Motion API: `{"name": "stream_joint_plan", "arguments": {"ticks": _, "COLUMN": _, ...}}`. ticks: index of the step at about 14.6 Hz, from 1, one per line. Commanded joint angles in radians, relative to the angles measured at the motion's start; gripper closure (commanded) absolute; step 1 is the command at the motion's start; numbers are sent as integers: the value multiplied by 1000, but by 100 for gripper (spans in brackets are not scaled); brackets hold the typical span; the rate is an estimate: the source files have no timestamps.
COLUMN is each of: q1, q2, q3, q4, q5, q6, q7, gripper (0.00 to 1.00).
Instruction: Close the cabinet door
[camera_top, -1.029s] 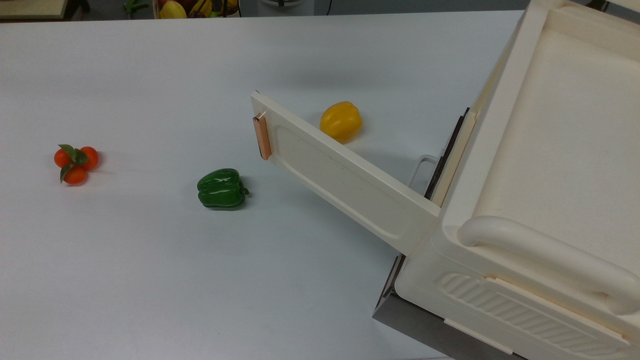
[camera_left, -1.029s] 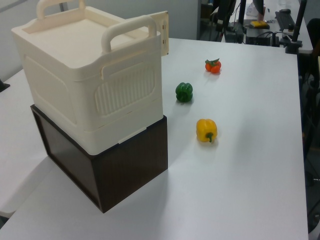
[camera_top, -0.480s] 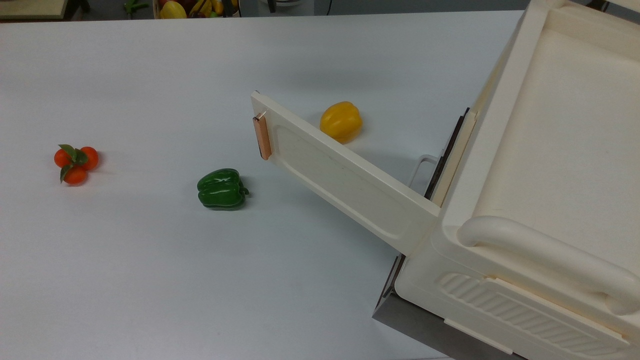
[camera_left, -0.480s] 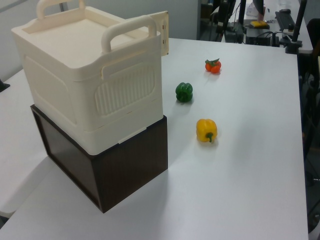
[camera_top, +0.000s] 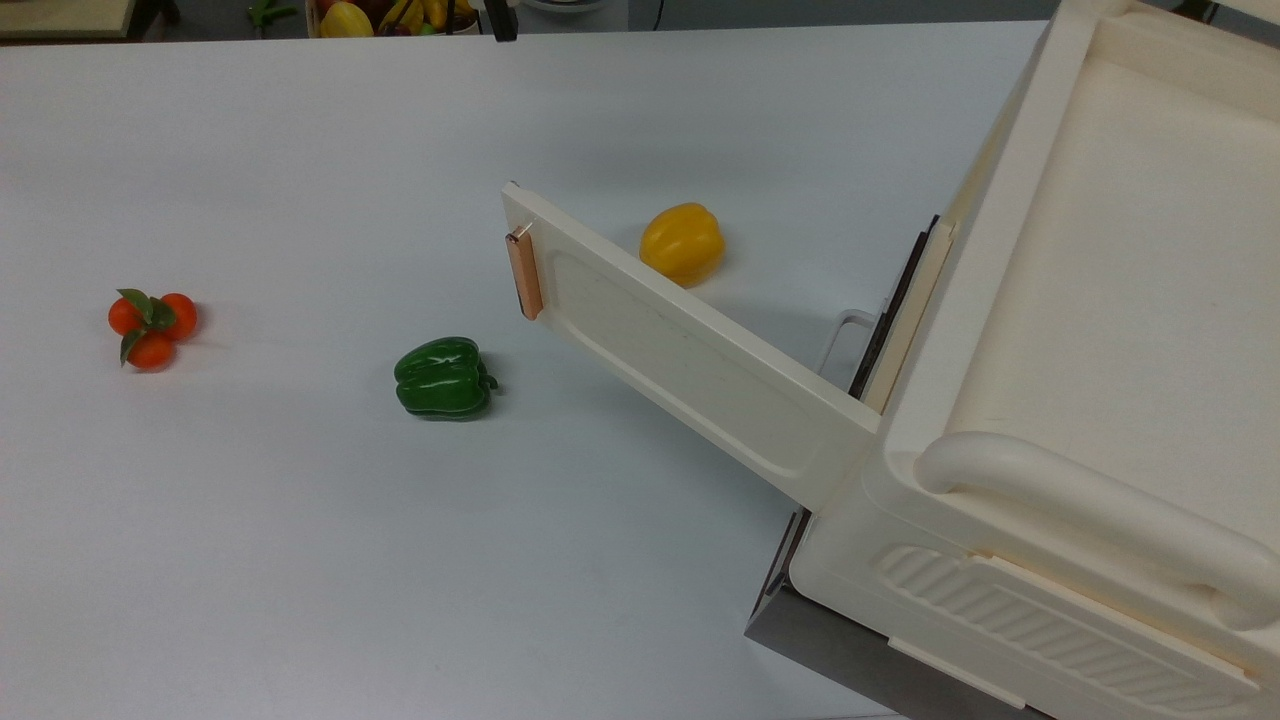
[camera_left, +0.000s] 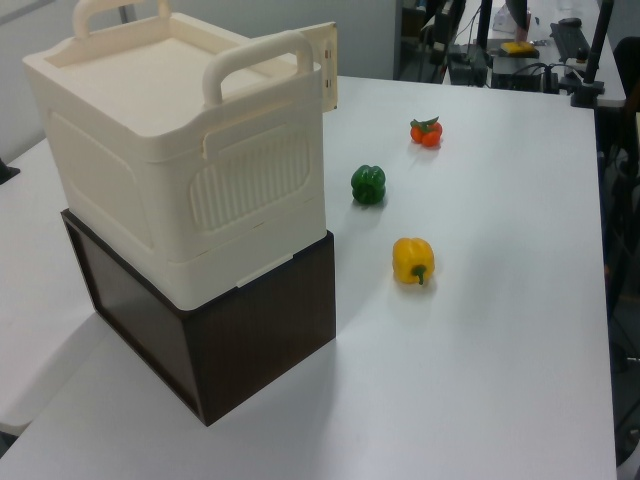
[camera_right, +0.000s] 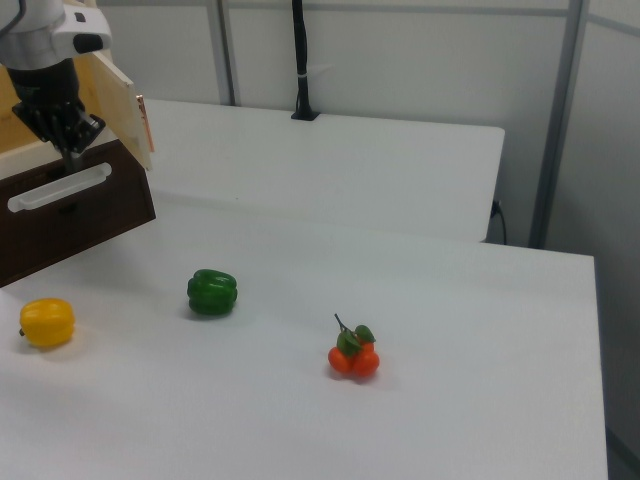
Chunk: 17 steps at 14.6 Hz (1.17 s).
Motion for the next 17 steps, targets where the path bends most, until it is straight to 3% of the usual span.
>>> {"name": "stream_joint_plan", "arguments": {"ticks": 1, "q1": 6, "q2": 22, "q3": -25, "q4": -19, "q5": 83, "q6": 140, "q7": 2, "gripper": 100}}
{"name": "stream_joint_plan", "arguments": {"ticks": 4, "q1": 4, "q2": 45, "q3": -53, "q4": -12, "q5": 160, "q6": 272, "q7": 88, "gripper": 100}}
{"name": "stream_joint_plan", "arguments": {"ticks": 7, "q1": 4, "q2": 102, "q3": -58, "q4": -9, "q5": 211, "q6": 523, "q7": 187, "gripper": 100}}
{"name": "stream_joint_plan", "arguments": {"ticks": 9, "q1": 12, "q2": 155, "q3": -56, "q4": -9, "q5": 225, "q6": 683, "q7": 195, "gripper": 100}}
{"name": "stream_joint_plan", "arguments": {"ticks": 11, "q1": 12, "q2": 200, "q3": -58, "q4": -9, "q5": 286, "q6": 812, "q7": 200, "gripper": 100}}
{"name": "stream_joint_plan", "arguments": {"ticks": 17, "q1": 33, "q2": 295, "q3": -46, "q4": 34, "q5": 321, "q6": 906, "q7": 200, "gripper": 100}}
